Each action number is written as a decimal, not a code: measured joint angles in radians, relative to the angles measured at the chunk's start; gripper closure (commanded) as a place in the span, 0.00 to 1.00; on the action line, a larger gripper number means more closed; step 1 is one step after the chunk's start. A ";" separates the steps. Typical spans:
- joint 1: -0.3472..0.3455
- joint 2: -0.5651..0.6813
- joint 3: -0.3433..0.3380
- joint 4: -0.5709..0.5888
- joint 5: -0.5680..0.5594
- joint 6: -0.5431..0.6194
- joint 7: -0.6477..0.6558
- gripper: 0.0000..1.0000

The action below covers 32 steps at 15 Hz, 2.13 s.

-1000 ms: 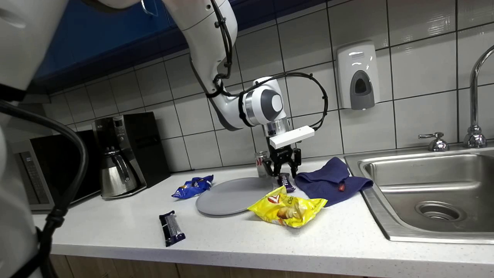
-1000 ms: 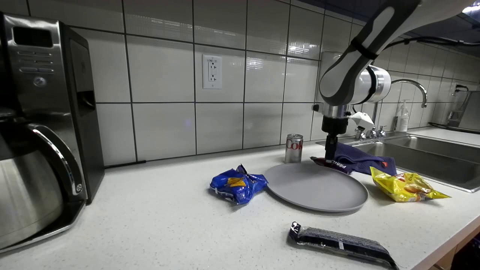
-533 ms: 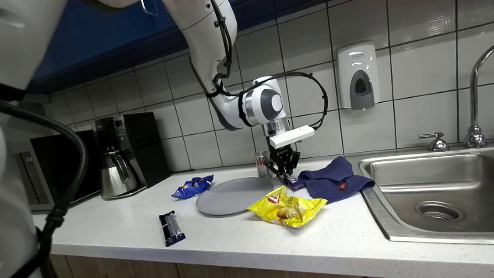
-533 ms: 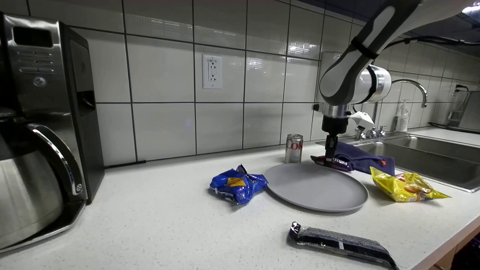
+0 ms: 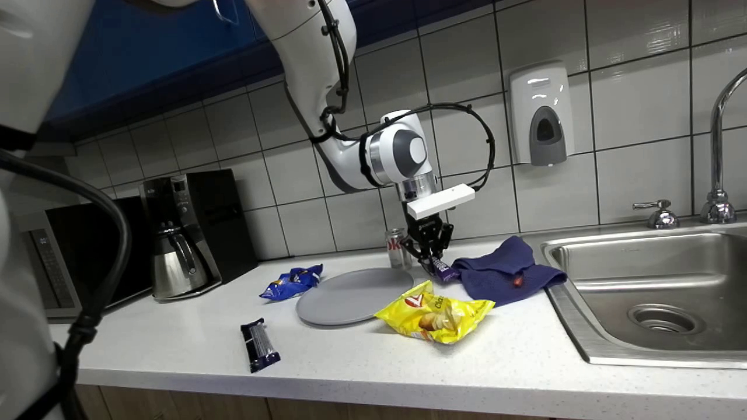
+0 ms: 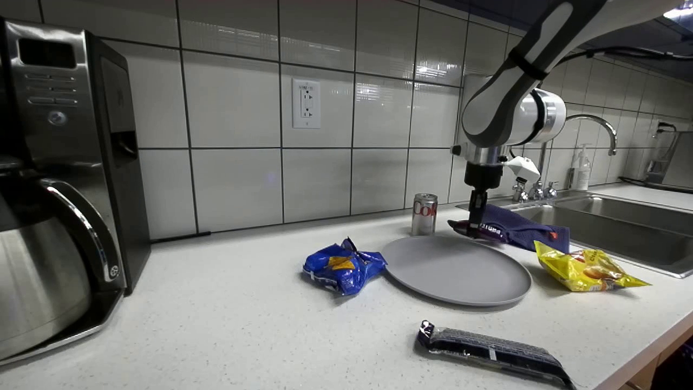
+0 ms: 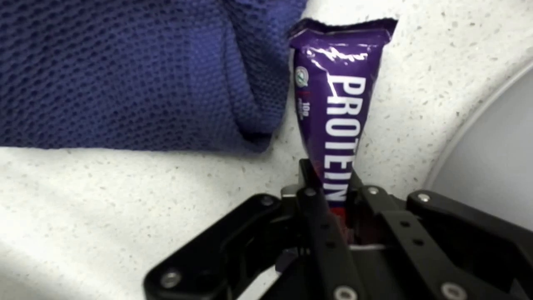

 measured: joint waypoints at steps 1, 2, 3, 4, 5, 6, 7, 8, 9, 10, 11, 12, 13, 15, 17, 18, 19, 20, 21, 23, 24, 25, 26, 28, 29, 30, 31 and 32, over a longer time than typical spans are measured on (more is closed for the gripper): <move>0.000 -0.012 0.001 -0.003 0.000 0.000 0.000 0.96; 0.000 -0.028 0.003 -0.009 0.000 0.000 0.000 0.96; 0.001 -0.045 0.005 -0.017 0.000 0.000 -0.001 0.96; 0.002 -0.063 0.007 -0.027 0.000 0.000 -0.001 0.96; 0.003 -0.081 0.009 -0.039 0.000 0.000 -0.002 0.96; 0.006 -0.097 0.011 -0.051 0.000 0.000 -0.003 0.96; 0.010 -0.111 0.012 -0.062 0.000 0.000 -0.003 0.96; 0.014 -0.123 0.014 -0.074 0.000 0.000 -0.003 0.96; 0.020 -0.135 0.015 -0.085 0.000 0.000 -0.003 0.96; 0.025 -0.145 0.017 -0.097 0.000 0.000 -0.004 0.96; 0.031 -0.156 0.019 -0.109 0.000 0.000 -0.007 0.96; 0.036 -0.167 0.021 -0.121 0.000 0.001 -0.011 0.96; 0.042 -0.179 0.024 -0.134 0.000 0.001 -0.017 0.96; 0.050 -0.199 0.029 -0.158 0.000 0.001 -0.029 0.96; 0.059 -0.207 0.031 -0.173 0.000 0.001 -0.033 0.96; 0.063 -0.207 0.032 -0.180 0.000 0.001 -0.033 0.96; 0.068 -0.207 0.032 -0.187 0.000 0.001 -0.033 0.96; 0.071 -0.206 0.032 -0.193 0.000 0.001 -0.033 0.96; 0.075 -0.205 0.032 -0.198 0.000 0.001 -0.033 0.96; 0.082 -0.198 0.033 -0.203 0.001 0.001 -0.033 0.96; 0.085 -0.195 0.036 -0.204 0.002 0.001 -0.033 0.96; 0.087 -0.191 0.039 -0.204 0.002 0.003 -0.033 0.96; 0.087 -0.188 0.044 -0.204 0.003 0.007 -0.033 0.96; 0.088 -0.177 0.052 -0.204 0.011 0.020 -0.033 0.96; 0.088 -0.170 0.055 -0.204 0.017 0.029 -0.033 0.96; 0.088 -0.162 0.058 -0.204 0.023 0.039 -0.033 0.96; 0.088 -0.153 0.060 -0.204 0.027 0.049 -0.033 0.96; 0.088 -0.144 0.062 -0.204 0.031 0.060 -0.033 0.96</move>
